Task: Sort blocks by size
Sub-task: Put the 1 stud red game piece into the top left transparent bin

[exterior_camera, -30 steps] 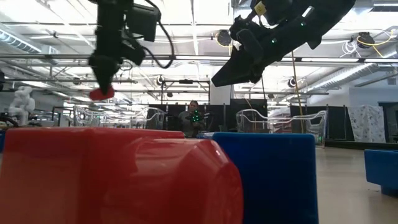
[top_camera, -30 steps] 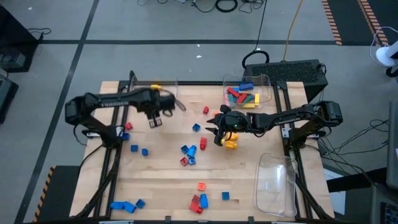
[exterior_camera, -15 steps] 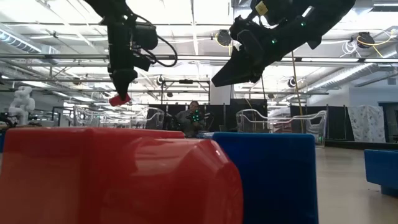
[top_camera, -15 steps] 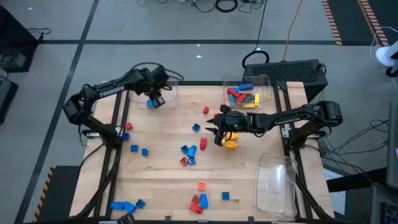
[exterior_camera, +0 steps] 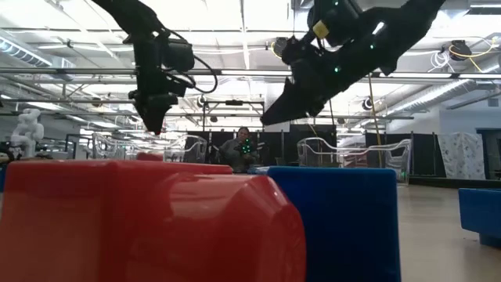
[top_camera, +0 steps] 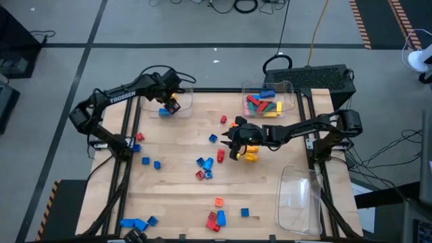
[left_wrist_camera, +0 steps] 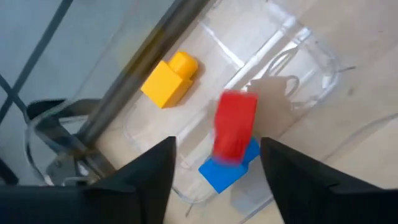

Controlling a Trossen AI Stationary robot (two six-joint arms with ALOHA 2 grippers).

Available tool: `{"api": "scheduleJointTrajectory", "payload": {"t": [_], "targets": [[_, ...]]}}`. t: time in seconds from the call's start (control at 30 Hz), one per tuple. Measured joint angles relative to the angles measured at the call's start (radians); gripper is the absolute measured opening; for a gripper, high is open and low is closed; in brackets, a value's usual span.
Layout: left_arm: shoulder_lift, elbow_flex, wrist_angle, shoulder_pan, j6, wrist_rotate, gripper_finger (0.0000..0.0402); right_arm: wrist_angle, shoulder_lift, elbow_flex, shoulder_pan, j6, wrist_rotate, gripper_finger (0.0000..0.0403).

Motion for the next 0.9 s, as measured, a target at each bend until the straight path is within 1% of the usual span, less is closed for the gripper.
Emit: {"api": "scheduleJointTrajectory", "payload": {"t": [0.13, 0.27, 0.3, 0.47, 0.57, 0.7, 0.9], "targets": [[0.007, 0.0, 0.002, 0.0, -0.032, -0.049, 0.0277, 0.033, 0.023, -0.001, 0.0, -0.024, 0.0, 0.0141], [0.002, 0.0, -0.01, -0.013, -0.032, -0.051, 0.0285, 0.038, 0.031, 0.0, 0.0, -0.038, -0.006, 0.0141], [-0.003, 0.0, -0.013, -0.02, -0.029, -0.05, 0.0285, 0.038, 0.031, 0.0, 0.0, -0.051, -0.023, 0.0141], [-0.031, 0.0, -0.045, -0.096, -0.019, -0.036, 0.0285, 0.079, 0.031, 0.0, 0.0, -0.161, -0.256, 0.0141], [-0.059, 0.0, -0.072, -0.163, -0.048, -0.033, 0.0285, 0.074, 0.031, 0.014, 0.001, -0.245, -0.355, 0.0141], [-0.103, 0.0, -0.084, -0.266, -0.109, -0.034, 0.0285, 0.023, 0.031, 0.06, 0.0, -0.298, -0.372, 0.0141], [-0.156, 0.0, -0.072, -0.403, -0.206, -0.035, 0.0285, -0.119, 0.032, 0.127, 0.0, -0.355, -0.373, 0.0141]]}}
